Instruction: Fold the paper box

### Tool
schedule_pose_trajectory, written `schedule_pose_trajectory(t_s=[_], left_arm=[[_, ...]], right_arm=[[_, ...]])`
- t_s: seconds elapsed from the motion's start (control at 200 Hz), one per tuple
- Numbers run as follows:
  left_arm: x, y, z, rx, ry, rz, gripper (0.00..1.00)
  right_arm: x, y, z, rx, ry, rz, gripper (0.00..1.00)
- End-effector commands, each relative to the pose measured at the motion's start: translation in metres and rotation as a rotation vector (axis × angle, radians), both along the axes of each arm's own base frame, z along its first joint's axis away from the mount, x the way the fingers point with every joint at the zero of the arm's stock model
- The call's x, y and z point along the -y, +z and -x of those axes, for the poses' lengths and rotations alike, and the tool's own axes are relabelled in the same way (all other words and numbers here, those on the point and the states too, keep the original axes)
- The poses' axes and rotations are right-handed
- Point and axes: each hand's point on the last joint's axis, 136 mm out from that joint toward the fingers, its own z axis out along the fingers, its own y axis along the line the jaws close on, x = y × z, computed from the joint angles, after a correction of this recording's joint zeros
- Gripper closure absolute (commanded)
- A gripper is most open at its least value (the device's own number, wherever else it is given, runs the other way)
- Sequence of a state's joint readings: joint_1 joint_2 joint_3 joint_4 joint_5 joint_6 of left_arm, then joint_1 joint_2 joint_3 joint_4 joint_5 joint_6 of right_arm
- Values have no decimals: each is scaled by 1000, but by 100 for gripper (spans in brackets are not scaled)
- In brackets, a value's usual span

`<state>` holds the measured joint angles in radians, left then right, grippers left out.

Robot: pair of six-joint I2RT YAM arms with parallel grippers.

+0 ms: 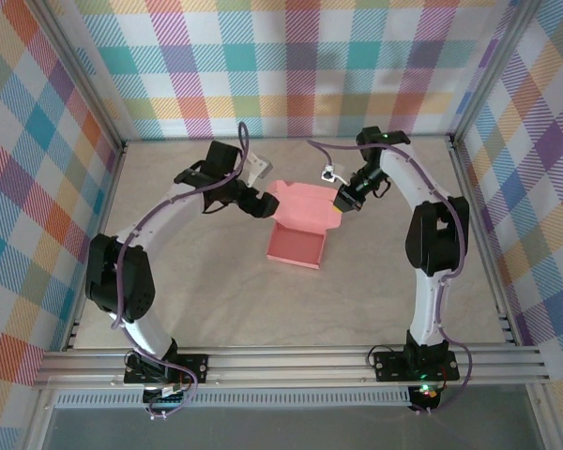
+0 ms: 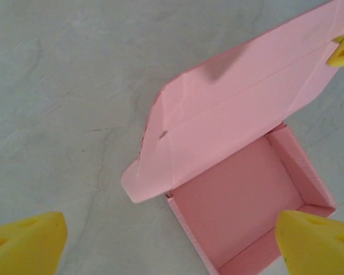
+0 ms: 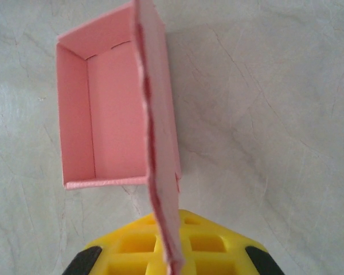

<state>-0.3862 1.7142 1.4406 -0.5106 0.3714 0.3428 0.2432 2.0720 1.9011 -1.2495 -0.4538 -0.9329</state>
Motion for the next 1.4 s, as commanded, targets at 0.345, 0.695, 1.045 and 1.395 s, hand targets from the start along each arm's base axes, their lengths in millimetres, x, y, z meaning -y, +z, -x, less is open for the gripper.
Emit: schedule_pose_trajectory(t_s=[0.345,0.695,1.045,1.395], left_arm=[[10,-9,-17,-75,-360,-50,42],[12,-35,-28,-81,-468,-65,54],[17,-47,-27,-93,-509,-40,67],[21,-54,-32,-96,-524,-20,54]], right_arm=[[-18,15,17,13,73,-52,100],[-20,14,18,7,71,-51,100],[-20,13,17,-7,67,-54,100],[-20,14,18,0,75,-58,100]])
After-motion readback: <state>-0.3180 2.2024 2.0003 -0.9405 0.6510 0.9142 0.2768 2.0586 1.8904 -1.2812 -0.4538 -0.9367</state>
